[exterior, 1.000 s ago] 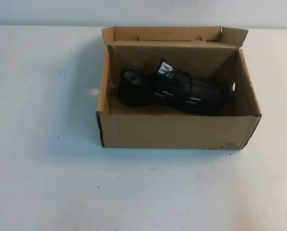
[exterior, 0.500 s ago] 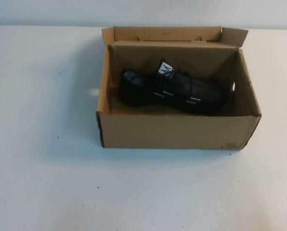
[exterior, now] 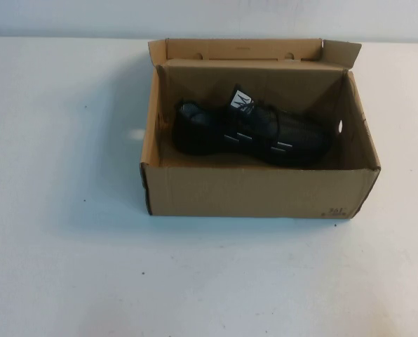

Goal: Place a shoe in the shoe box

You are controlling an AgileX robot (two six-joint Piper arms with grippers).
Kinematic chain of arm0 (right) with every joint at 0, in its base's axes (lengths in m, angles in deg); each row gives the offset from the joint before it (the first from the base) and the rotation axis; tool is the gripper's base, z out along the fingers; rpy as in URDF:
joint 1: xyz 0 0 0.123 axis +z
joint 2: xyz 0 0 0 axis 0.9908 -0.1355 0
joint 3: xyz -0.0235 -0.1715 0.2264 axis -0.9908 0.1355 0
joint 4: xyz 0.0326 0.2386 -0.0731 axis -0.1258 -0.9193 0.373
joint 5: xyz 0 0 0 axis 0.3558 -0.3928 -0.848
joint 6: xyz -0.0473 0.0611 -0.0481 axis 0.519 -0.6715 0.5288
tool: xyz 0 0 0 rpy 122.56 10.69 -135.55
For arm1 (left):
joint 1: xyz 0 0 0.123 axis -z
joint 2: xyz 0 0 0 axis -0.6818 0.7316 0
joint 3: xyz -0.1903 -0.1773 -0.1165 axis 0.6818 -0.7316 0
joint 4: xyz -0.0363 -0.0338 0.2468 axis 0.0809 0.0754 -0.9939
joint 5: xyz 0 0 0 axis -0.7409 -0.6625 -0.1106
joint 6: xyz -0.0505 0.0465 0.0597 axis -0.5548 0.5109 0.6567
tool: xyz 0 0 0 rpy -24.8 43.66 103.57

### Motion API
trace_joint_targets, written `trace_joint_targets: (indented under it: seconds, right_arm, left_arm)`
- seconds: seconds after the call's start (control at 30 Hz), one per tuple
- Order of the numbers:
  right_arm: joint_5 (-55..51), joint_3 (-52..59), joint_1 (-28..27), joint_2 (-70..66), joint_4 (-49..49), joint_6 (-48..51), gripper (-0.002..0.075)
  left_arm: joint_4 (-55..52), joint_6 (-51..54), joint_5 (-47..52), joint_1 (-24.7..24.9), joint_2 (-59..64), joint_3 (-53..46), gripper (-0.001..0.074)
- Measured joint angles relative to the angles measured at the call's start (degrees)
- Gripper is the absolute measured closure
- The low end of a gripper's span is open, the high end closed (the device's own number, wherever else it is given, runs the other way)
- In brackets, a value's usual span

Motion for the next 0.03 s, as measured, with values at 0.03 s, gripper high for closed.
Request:
trace_joint_targets:
  seconds: [0.03]
  right_arm:
    - [0.0,0.0,0.0,0.0,-0.11,0.0,0.0742]
  left_arm:
    - [0.0,0.0,0.0,0.0,0.0,0.0,0.0736]
